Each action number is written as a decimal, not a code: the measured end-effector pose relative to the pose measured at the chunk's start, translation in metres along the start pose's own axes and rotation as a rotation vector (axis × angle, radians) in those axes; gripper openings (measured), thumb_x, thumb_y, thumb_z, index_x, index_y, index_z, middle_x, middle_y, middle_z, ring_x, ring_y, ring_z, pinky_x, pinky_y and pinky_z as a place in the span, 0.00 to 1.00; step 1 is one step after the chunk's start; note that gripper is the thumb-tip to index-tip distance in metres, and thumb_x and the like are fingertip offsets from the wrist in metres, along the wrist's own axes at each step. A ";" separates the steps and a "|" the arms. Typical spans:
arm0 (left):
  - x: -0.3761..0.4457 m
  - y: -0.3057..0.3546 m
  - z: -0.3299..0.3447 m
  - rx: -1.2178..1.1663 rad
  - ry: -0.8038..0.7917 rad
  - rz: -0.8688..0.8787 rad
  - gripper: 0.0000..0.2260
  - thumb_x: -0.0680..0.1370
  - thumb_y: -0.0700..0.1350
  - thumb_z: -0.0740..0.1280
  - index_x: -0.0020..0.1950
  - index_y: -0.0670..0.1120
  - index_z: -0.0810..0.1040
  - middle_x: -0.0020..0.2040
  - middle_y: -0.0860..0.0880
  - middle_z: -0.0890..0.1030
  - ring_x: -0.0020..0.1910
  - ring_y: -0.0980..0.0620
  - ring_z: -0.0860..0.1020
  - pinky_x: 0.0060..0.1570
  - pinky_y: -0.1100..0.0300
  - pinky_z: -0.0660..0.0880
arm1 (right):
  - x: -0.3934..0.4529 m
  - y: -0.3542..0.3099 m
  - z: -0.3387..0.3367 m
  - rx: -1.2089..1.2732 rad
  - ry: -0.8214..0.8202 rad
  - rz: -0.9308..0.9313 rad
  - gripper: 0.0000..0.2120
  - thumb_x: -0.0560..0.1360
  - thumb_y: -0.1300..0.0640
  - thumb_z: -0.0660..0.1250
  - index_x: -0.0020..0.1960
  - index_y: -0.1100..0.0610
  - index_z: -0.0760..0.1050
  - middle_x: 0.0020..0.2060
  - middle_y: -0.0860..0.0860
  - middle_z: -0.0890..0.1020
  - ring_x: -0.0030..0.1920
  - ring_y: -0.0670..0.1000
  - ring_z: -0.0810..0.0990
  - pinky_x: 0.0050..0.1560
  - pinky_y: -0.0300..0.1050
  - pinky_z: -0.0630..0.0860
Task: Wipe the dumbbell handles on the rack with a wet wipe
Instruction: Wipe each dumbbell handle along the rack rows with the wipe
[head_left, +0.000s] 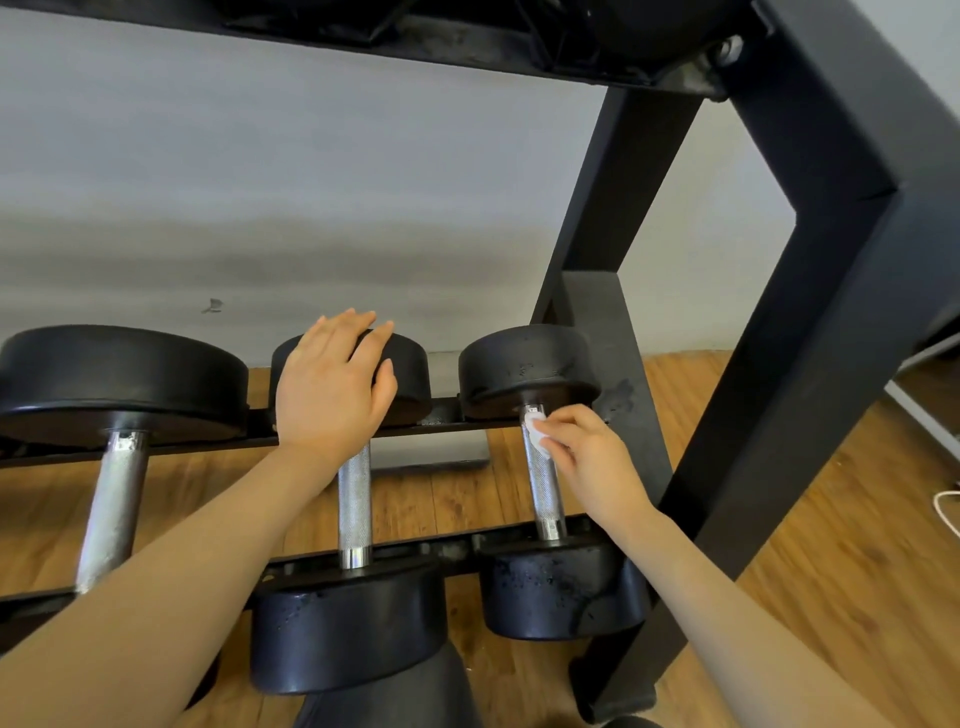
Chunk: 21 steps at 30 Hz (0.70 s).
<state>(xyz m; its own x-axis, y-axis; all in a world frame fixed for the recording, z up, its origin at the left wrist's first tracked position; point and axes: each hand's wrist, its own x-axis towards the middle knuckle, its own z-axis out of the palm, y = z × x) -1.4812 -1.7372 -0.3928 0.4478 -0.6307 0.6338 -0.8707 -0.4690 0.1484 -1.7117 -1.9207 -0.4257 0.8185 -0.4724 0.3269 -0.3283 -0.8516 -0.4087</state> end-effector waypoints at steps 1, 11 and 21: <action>0.000 0.000 0.001 0.001 0.004 -0.001 0.20 0.81 0.48 0.56 0.66 0.41 0.78 0.63 0.41 0.79 0.65 0.41 0.76 0.68 0.45 0.69 | 0.000 0.002 -0.001 -0.010 -0.001 -0.023 0.10 0.78 0.61 0.66 0.58 0.62 0.80 0.53 0.51 0.78 0.51 0.50 0.77 0.55 0.32 0.68; 0.000 -0.002 0.001 0.013 -0.001 0.003 0.20 0.81 0.48 0.55 0.66 0.41 0.78 0.64 0.41 0.79 0.65 0.42 0.76 0.67 0.45 0.68 | 0.006 0.013 0.003 -0.131 0.000 -0.304 0.23 0.68 0.69 0.76 0.62 0.60 0.79 0.56 0.55 0.82 0.58 0.51 0.74 0.61 0.38 0.70; 0.000 -0.002 0.004 0.005 0.013 -0.003 0.19 0.81 0.48 0.56 0.66 0.42 0.78 0.64 0.42 0.79 0.65 0.42 0.76 0.67 0.45 0.69 | 0.012 0.008 0.004 -0.170 0.071 -0.361 0.11 0.75 0.60 0.69 0.56 0.61 0.82 0.53 0.53 0.83 0.56 0.50 0.72 0.55 0.48 0.78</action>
<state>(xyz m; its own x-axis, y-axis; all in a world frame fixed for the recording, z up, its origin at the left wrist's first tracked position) -1.4786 -1.7383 -0.3959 0.4477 -0.6214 0.6430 -0.8682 -0.4742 0.1461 -1.7025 -1.9324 -0.4278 0.8628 -0.1454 0.4842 -0.1038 -0.9883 -0.1118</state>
